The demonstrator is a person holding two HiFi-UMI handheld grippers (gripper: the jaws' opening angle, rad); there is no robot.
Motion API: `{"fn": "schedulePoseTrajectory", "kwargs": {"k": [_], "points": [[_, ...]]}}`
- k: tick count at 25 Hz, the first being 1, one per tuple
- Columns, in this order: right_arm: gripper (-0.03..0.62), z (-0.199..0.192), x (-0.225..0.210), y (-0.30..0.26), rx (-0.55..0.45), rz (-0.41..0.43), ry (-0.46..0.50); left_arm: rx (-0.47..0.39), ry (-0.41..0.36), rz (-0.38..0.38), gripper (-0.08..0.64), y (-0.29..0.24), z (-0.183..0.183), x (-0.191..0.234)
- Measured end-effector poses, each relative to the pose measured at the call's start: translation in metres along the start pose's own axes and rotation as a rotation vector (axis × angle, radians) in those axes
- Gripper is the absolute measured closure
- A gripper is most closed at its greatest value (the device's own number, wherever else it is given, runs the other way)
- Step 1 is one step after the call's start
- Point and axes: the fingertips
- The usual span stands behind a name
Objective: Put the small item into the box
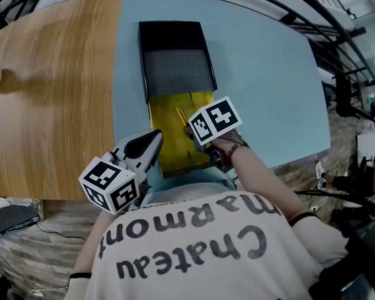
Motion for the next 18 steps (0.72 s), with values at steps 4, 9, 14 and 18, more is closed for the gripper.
{"fn": "schedulePoseTrajectory", "kwargs": {"k": [4,9,14,18], "points": [[0.506,-0.002,0.0,0.001,0.015,-0.034,0.084,-0.011,0.008,0.008,0.557,-0.001,-0.005,-0.007],[0.506,-0.001,0.003,0.0,0.035,-0.082,0.18,-0.024,0.011,0.021,0.557,0.003,-0.008,-0.013],[0.506,0.0,0.003,-0.003,0.044,-0.074,0.19,-0.026,0.006,0.039,0.558,0.009,-0.014,-0.016],[0.503,-0.004,0.003,-0.002,0.048,-0.045,0.148,-0.032,-0.003,0.055,0.557,0.015,-0.015,-0.022]]}}
Point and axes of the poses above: the fingertips, and each gripper's own axes: y backward along the fingers, x to its left, z out of its top, and after that the axes turned 5 degrees about -x, right-handed
